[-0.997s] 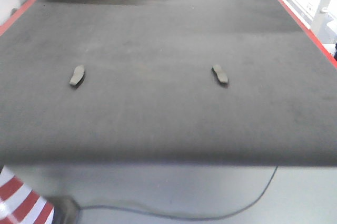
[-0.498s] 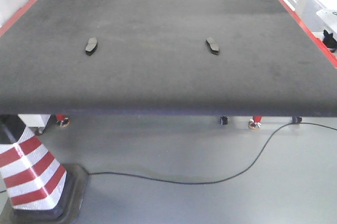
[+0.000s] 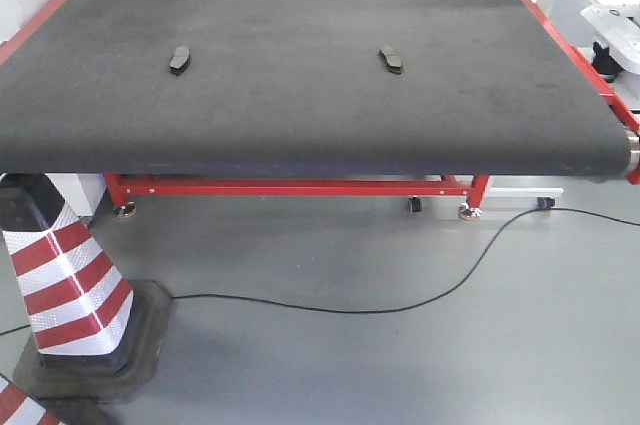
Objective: Move and align brake pads A on conveyor
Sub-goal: 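Drive the base backward away from the conveyor, then drive along the yellow floor line toward the steel shelving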
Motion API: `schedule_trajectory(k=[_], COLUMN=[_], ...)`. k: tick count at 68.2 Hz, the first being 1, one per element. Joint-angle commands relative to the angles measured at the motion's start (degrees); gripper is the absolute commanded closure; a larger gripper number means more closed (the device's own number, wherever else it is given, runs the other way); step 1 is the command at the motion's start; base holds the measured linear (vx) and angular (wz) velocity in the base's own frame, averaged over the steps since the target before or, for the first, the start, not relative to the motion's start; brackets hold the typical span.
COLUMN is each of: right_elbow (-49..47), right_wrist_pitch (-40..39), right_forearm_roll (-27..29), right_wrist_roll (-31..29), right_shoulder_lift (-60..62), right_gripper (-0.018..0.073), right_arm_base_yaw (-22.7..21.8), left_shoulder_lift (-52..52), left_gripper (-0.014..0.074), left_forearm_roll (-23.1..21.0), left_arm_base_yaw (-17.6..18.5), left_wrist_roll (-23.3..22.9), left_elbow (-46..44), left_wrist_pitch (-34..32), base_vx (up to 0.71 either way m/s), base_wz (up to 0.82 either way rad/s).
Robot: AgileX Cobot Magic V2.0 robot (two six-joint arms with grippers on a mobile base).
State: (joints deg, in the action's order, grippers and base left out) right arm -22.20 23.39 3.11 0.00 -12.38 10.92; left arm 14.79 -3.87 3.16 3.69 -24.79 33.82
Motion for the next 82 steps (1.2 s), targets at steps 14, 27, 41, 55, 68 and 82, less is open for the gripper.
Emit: schedule_trajectory(k=[14, 27, 41, 55, 68, 82], right_elbow=[-1.52, -1.52, -1.52, -1.52, -1.52, -1.52], right_wrist_pitch=[-4.39, -4.39, -4.39, -4.39, -4.39, -4.39], right_forearm_roll=[-0.23, -0.23, -0.23, -0.23, -0.23, -0.23], right_wrist_roll=[0.00, 0.00, 0.00, 0.00, 0.00, 0.00], right_shoulder_lift=[-0.56, -0.56, -0.56, -0.56, -0.56, -0.56], right_gripper=[0.0107, 0.0107, 0.0107, 0.0107, 0.0107, 0.0107], right_arm_base_yaw=[-0.26, -0.26, -0.26, -0.26, -0.26, -0.26], left_shoulder_lift=[0.78, 0.78, 0.78, 0.73, 0.73, 0.73], left_gripper=[0.0234, 0.0234, 0.0234, 0.0234, 0.0234, 0.0234], left_forearm_roll=[-0.35, -0.35, -0.35, -0.35, -0.35, -0.35], left_arm_base_yaw=[0.25, 0.19, 0.19, 0.20, 0.20, 0.20], left_wrist_roll=[-0.05, -0.05, -0.05, -0.05, -0.05, -0.05], left_elbow=[-1.18, -1.18, -1.18, -1.18, -1.18, -1.18], left_wrist_pitch=[-4.19, -4.19, -4.19, -4.16, -4.16, -4.16], base_vx=[-0.10, -0.09, -0.13, -0.13, -0.10, -0.08], base_wz=[-0.20, -0.49, -0.82, -1.02, -0.89, -0.80])
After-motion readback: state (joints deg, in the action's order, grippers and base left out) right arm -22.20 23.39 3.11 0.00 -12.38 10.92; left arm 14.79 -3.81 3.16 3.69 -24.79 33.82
